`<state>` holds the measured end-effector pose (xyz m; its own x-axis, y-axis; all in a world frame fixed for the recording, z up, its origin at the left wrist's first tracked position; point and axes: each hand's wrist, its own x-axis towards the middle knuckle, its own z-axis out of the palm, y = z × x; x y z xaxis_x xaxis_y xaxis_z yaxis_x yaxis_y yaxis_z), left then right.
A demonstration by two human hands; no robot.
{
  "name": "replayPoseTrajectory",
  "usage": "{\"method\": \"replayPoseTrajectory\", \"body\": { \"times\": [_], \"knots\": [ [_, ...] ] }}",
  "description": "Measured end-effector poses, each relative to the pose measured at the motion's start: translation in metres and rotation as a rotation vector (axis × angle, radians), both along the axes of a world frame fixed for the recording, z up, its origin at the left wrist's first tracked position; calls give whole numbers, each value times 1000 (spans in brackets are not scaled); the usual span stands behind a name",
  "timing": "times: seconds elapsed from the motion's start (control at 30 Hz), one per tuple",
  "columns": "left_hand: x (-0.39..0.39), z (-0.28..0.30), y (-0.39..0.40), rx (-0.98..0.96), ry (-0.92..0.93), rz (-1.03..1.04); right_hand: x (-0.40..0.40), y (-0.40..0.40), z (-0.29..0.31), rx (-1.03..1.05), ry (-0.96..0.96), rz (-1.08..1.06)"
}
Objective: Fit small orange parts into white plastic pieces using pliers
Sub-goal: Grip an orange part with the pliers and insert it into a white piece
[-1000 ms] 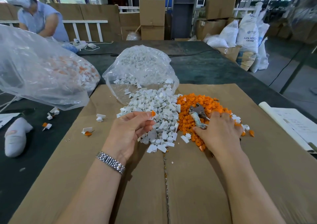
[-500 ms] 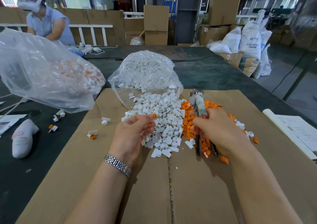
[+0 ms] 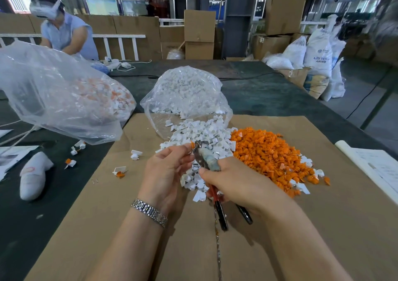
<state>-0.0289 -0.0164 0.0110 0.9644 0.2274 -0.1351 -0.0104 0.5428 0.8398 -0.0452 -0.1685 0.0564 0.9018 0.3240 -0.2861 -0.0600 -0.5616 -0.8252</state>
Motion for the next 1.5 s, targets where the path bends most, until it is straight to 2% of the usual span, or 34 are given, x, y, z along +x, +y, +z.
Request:
{"method": "replayPoseTrajectory", "body": {
  "times": [0.27,0.5,0.73,0.87,1.0,1.1,1.17,1.3,1.5],
  "knots": [
    [-1,-1,0,37,19,0,-2,7,-9,-132,-198,20],
    [-3,0,-3,7,57,-11,-7,16,-35,-153,-348,-137],
    [-6,-1,-4,25,41,-46,-3,18,-47,-187,-418,-195],
    [-6,-1,-1,60,51,-80,-3,12,-43,-108,-300,-180],
    [-8,1,-1,107,36,-92,-4,-2,-27,185,-22,-183],
    [-10,2,-1,130,-27,-94,-3,-15,-18,252,26,-184],
    [-11,4,0,139,-49,-104,-2,-25,-17,152,-50,-219],
    [-10,4,3,231,-81,-114,8,-43,-23,-268,-375,-365],
    [-8,2,5,199,-78,-110,29,-49,-46,-750,-489,-486]
  ]
}}
